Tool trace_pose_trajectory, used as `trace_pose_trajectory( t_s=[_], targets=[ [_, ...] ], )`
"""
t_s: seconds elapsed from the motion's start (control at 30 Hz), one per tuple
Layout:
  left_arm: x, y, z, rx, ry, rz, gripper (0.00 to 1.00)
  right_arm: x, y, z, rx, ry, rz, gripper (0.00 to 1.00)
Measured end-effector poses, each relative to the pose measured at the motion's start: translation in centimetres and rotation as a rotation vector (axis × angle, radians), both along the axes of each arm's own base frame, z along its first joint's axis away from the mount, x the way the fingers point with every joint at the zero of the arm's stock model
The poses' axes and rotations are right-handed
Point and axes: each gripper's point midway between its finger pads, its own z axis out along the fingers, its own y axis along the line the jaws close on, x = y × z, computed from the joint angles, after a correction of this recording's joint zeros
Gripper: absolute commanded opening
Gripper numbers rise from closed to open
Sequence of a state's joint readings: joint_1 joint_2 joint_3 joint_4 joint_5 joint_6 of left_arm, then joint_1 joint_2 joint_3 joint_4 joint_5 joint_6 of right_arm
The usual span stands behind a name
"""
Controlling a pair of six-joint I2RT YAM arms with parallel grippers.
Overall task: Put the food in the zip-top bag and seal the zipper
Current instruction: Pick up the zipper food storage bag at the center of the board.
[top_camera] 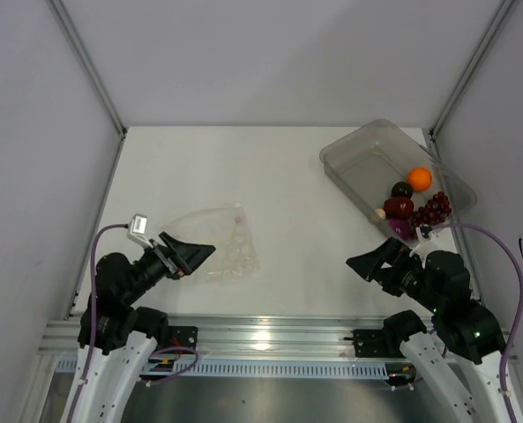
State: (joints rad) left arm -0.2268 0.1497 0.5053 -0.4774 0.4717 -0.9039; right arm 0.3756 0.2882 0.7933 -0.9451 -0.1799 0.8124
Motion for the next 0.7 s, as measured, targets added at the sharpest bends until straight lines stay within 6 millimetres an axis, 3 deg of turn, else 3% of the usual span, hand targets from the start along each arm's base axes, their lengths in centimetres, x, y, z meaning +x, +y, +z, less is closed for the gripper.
trace_pose_trajectory(
  t_s=[0.17, 0.3, 0.4, 0.57, 0.7],
  targets=[
    [1.1, 0.7, -0.6, 0.083, 0.104, 0.047, 1.0, 0.3, 1.6, -2.4, -0.046, 0.14, 0.098, 0.99],
    [2.5, 1.9, -0.5, 0.158, 0.15, 0.122, 1.0, -0.2, 3.4, -6.3, -0.059, 0.305, 0.226, 1.0],
    [3.5, 3.3, -0.7, 0.207, 0.168, 0.207, 1.0, -0.9, 4.1, -8.0, -0.065, 0.379, 0.28, 0.99],
    [5.4, 5.1, -0.3, 0.264, 0.225, 0.323, 1.0, -1.4, 5.1, -8.0, -0.079, 0.365, 0.354, 0.99],
    [8.3, 6.5, -0.1, 0.305, 0.322, 0.399, 1.0, -1.6, 5.7, -7.7, -0.081, 0.337, 0.395, 0.99]
  ],
)
